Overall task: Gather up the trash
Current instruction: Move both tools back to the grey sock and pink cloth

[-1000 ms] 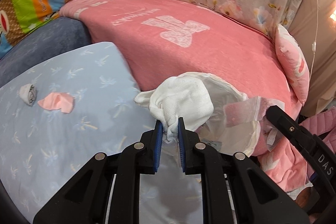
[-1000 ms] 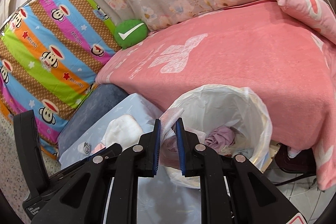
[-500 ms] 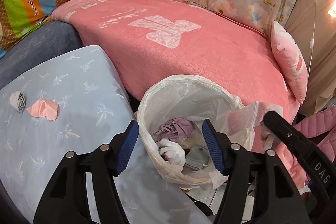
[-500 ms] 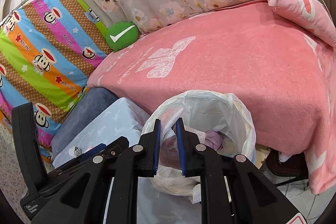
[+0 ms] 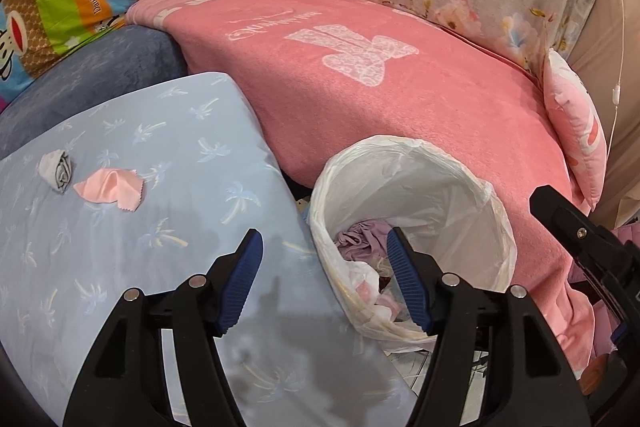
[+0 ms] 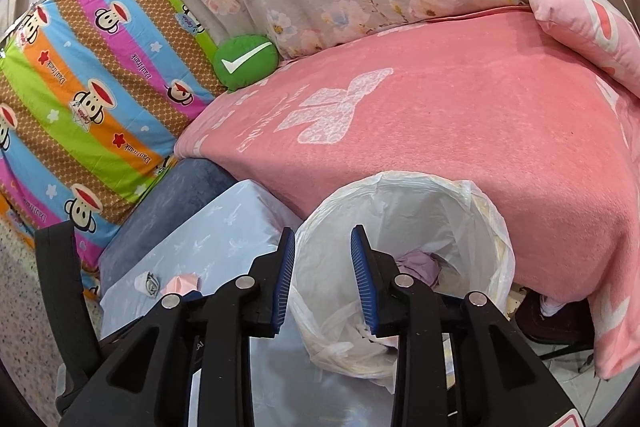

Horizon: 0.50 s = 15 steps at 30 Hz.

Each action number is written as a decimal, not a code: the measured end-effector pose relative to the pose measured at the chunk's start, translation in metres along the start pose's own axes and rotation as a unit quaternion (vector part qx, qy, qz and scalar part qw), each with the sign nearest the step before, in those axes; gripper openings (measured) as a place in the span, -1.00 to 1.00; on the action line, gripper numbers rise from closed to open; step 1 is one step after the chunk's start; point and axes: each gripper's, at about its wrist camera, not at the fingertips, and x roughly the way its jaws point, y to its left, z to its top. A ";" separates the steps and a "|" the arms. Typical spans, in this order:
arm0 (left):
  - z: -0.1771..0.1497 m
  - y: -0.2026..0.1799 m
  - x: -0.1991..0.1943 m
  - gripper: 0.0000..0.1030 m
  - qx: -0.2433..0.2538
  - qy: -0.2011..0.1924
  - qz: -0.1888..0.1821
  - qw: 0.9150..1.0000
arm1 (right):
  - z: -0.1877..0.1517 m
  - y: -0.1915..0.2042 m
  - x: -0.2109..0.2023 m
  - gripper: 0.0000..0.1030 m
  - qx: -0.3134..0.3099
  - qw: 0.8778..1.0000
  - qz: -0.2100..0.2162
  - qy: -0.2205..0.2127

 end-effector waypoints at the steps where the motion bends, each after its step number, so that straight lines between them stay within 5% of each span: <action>1: -0.001 0.002 0.000 0.21 -0.002 0.000 0.001 1.000 | 0.000 0.001 0.001 -0.42 -0.001 1.000 0.001 0.002; 15: -0.011 0.036 -0.007 0.21 -0.028 0.002 0.028 0.999 | -0.021 0.035 0.015 -0.36 -0.035 0.999 0.011 0.035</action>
